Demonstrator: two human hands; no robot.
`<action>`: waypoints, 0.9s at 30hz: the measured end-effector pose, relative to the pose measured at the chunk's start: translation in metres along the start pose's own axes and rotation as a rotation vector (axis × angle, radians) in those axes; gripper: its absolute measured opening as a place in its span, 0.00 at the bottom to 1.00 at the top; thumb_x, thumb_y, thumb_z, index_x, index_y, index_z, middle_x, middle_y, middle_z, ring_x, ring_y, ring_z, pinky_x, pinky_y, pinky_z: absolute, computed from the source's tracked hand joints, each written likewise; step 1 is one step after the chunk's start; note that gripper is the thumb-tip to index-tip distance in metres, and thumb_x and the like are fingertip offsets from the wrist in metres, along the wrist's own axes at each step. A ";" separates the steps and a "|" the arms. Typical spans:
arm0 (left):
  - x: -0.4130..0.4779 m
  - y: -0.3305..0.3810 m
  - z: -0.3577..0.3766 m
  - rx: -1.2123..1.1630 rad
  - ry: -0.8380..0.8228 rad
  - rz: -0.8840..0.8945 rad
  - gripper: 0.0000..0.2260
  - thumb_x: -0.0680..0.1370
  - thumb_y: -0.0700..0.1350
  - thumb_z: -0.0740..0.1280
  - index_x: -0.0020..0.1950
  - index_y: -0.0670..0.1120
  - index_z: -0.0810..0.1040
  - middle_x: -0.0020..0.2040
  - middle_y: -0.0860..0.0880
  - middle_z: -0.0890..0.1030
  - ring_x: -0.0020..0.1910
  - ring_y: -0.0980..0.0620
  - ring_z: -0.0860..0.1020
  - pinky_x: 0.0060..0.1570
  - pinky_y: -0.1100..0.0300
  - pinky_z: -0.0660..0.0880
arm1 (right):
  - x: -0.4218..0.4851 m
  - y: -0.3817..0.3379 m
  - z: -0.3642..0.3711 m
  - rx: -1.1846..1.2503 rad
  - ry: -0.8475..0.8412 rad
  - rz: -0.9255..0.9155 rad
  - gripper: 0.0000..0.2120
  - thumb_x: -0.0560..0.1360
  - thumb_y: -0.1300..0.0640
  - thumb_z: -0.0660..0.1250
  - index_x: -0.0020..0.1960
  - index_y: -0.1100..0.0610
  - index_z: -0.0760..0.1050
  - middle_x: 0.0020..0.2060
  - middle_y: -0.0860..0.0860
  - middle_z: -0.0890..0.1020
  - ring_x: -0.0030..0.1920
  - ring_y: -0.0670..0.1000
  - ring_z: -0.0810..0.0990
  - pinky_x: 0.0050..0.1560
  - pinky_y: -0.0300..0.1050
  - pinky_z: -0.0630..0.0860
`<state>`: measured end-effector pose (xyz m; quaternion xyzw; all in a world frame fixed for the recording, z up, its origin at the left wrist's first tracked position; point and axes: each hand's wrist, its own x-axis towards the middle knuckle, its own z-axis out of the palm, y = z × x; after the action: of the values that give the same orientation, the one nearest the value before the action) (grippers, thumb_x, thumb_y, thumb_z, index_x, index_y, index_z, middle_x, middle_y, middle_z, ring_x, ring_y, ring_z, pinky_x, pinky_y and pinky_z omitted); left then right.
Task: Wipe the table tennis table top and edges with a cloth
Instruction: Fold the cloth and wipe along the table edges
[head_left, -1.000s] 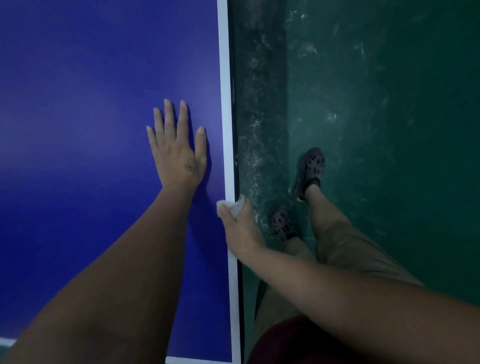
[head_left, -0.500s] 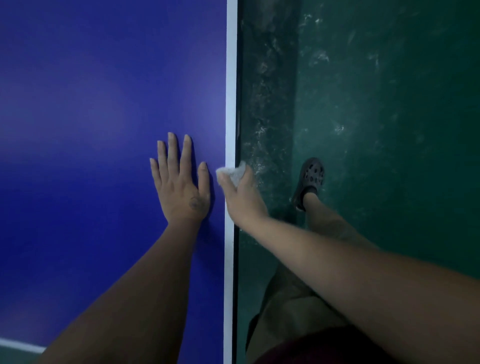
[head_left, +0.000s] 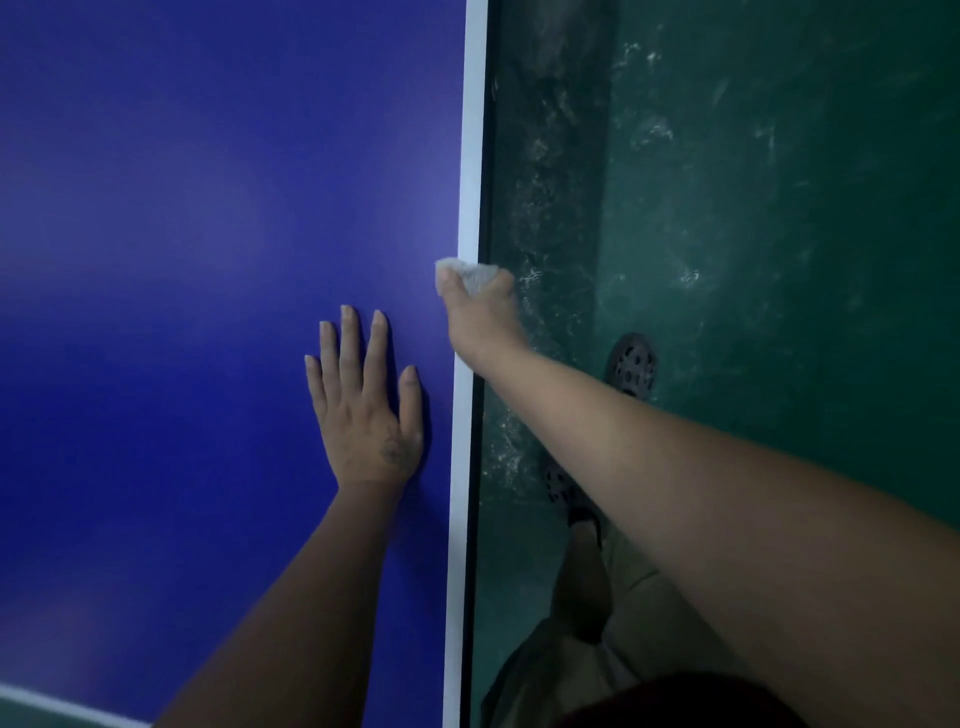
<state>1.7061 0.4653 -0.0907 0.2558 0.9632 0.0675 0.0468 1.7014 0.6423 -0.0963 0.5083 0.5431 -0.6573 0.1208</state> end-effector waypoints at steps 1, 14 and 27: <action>0.000 -0.001 0.000 -0.009 0.003 0.003 0.28 0.88 0.54 0.58 0.88 0.48 0.60 0.89 0.46 0.55 0.88 0.44 0.50 0.85 0.36 0.51 | 0.007 -0.012 -0.004 0.000 0.002 -0.007 0.32 0.83 0.35 0.63 0.76 0.56 0.64 0.72 0.54 0.73 0.64 0.57 0.79 0.61 0.54 0.76; 0.137 0.045 -0.005 -0.263 0.118 0.010 0.22 0.87 0.49 0.64 0.81 0.44 0.73 0.84 0.44 0.67 0.86 0.43 0.61 0.85 0.41 0.54 | 0.052 -0.069 -0.021 -0.063 0.020 -0.019 0.34 0.84 0.36 0.61 0.78 0.60 0.59 0.77 0.58 0.67 0.70 0.62 0.75 0.66 0.55 0.73; 0.216 0.073 0.008 -0.104 0.152 -0.072 0.24 0.89 0.54 0.56 0.86 0.52 0.66 0.87 0.47 0.61 0.87 0.46 0.55 0.86 0.45 0.51 | 0.102 -0.117 -0.036 -0.061 0.030 -0.064 0.35 0.85 0.36 0.60 0.78 0.61 0.58 0.77 0.58 0.67 0.71 0.61 0.74 0.69 0.56 0.73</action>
<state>1.5560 0.6364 -0.0995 0.2123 0.9678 0.1346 -0.0107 1.5916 0.7568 -0.1047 0.4965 0.5806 -0.6364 0.1068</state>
